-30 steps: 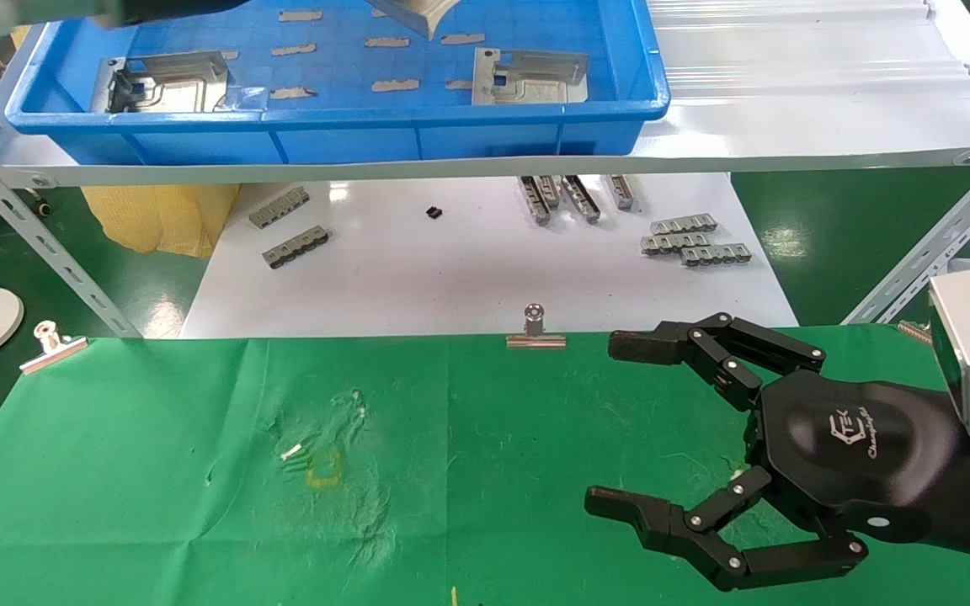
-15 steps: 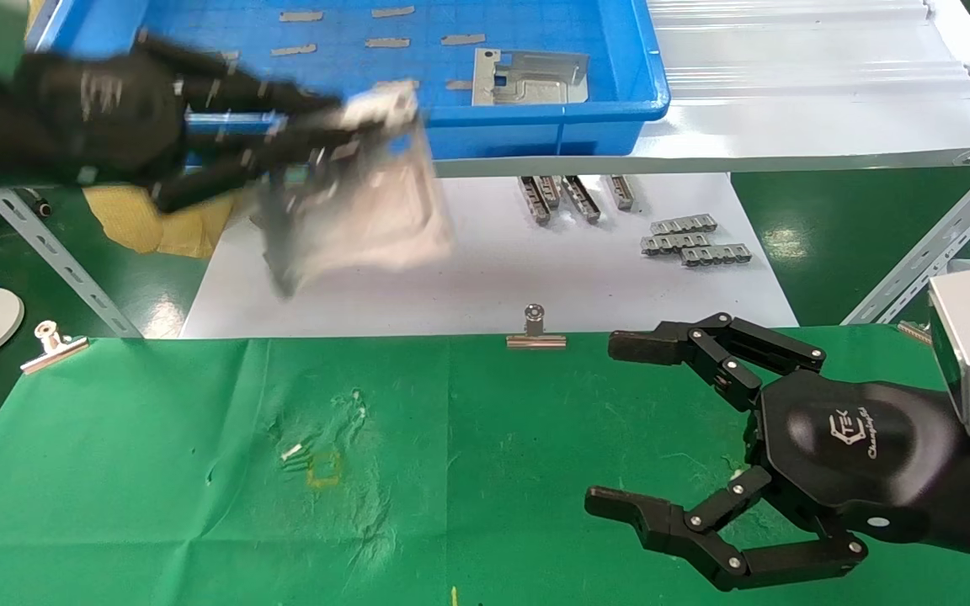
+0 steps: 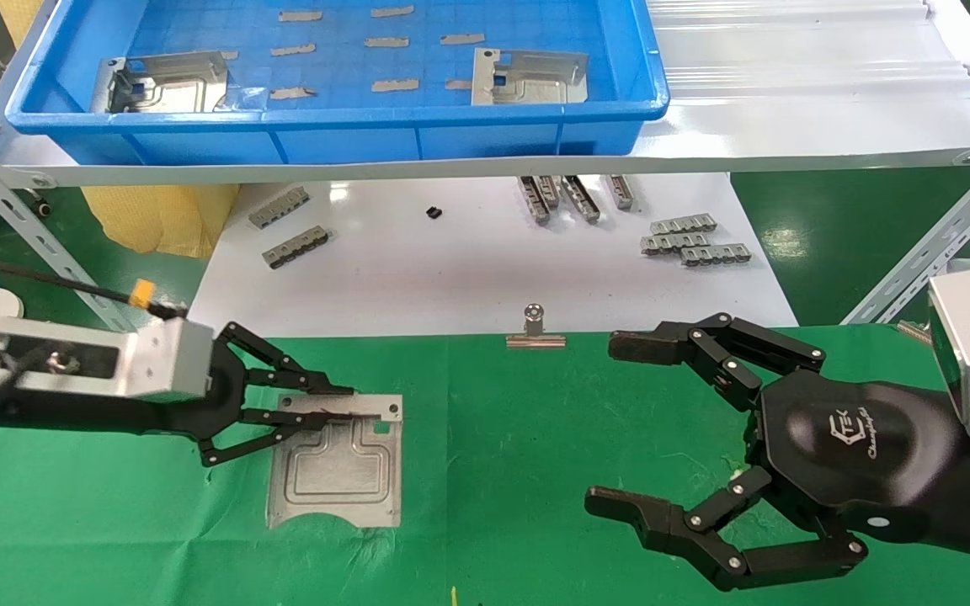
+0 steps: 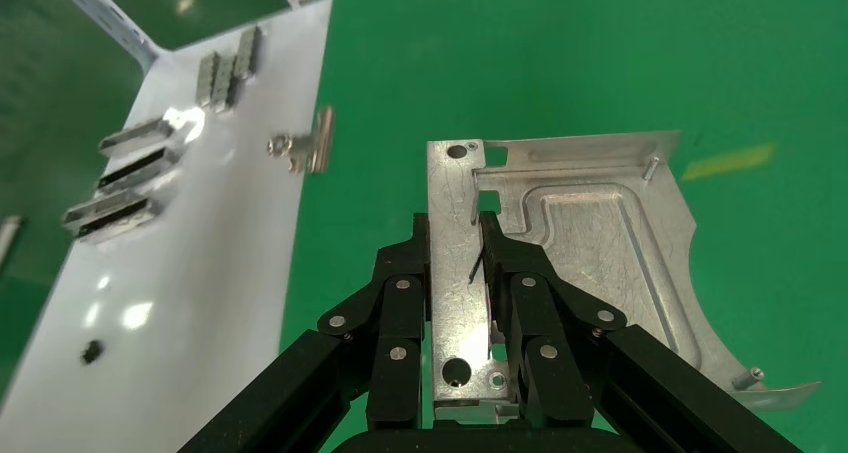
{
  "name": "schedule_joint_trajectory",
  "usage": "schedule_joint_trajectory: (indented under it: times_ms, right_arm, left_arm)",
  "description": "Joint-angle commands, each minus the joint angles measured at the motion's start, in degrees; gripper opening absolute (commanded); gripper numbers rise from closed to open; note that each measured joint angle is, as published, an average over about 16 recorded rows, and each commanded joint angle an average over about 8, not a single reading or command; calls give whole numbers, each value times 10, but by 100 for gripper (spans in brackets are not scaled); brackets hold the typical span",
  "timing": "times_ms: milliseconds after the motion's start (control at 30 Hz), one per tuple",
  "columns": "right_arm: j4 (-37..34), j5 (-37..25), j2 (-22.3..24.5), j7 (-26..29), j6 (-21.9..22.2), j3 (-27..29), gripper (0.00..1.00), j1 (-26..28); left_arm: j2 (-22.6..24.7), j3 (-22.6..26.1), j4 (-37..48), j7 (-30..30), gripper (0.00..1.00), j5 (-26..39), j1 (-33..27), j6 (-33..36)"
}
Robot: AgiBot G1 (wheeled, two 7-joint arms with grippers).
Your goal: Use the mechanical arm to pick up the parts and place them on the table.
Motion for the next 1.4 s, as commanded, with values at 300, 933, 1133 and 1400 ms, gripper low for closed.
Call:
schedule_joint_trajectory:
  times_ms: [300, 933, 1133, 1400]
  right_arm:
    - [0, 0, 0, 0, 0, 0, 100, 0]
    - [0, 0, 0, 0, 0, 0, 100, 0]
    - [0, 0, 0, 0, 0, 0, 100, 0]
    - [0, 0, 0, 0, 0, 0, 100, 0]
  left_arm:
    - [44, 28, 92, 100, 5, 37, 11, -53]
    - [70, 19, 188, 174, 100, 25, 8, -39]
    - [52, 0, 208, 115, 100, -10, 9, 16]
    - [35, -29, 210, 28, 100, -62, 37, 33]
